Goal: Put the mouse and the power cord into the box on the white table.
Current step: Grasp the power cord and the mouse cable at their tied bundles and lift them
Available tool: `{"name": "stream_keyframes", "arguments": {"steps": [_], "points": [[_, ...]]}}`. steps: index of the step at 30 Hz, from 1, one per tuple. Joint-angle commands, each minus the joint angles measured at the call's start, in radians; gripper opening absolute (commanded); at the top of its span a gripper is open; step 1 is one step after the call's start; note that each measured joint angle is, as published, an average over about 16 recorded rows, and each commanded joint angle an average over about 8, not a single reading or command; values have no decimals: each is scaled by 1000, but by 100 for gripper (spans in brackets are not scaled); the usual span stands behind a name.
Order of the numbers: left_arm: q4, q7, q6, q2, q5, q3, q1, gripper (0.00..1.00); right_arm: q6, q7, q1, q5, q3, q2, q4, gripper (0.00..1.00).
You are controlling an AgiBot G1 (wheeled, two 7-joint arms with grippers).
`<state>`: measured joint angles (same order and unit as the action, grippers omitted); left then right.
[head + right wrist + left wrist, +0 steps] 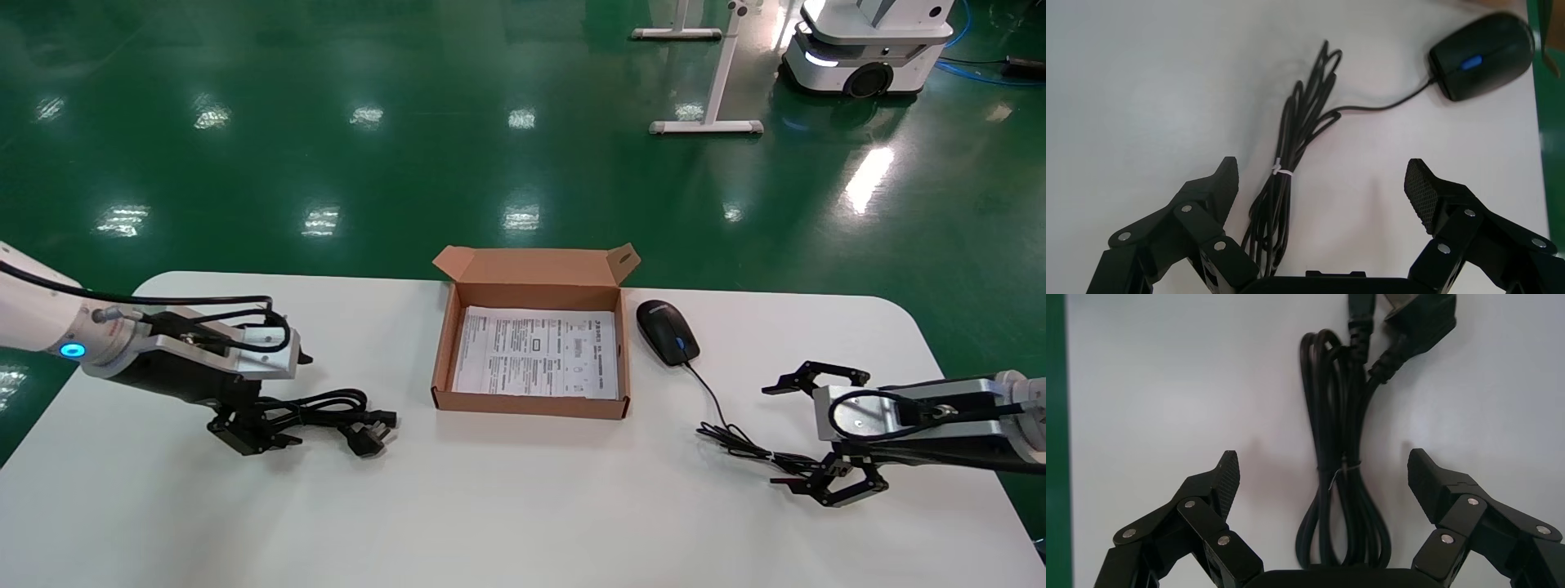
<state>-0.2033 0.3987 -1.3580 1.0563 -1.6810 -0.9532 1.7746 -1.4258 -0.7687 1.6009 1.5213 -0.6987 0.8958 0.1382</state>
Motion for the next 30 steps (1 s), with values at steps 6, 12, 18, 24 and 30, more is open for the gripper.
{"name": "stream_keyframes", "arguments": {"steps": [6, 12, 18, 24, 30], "points": [[70, 47, 4, 26, 1, 0, 0, 0, 31, -2, 9, -1, 3, 25, -80, 0], [76, 50, 3, 29, 0, -1, 2, 0, 35, -3, 11, -1, 3, 27, -87, 0], [66, 46, 3, 25, 2, 0, 0, 0, 32, -2, 9, -3, 3, 24, -76, 0], [60, 43, 3, 23, 3, 0, -1, 0, 29, -2, 7, -4, 4, 23, -70, 0], [56, 42, 2, 21, 3, 1, -2, 0, 27, -2, 6, -4, 4, 22, -66, 0]]}}
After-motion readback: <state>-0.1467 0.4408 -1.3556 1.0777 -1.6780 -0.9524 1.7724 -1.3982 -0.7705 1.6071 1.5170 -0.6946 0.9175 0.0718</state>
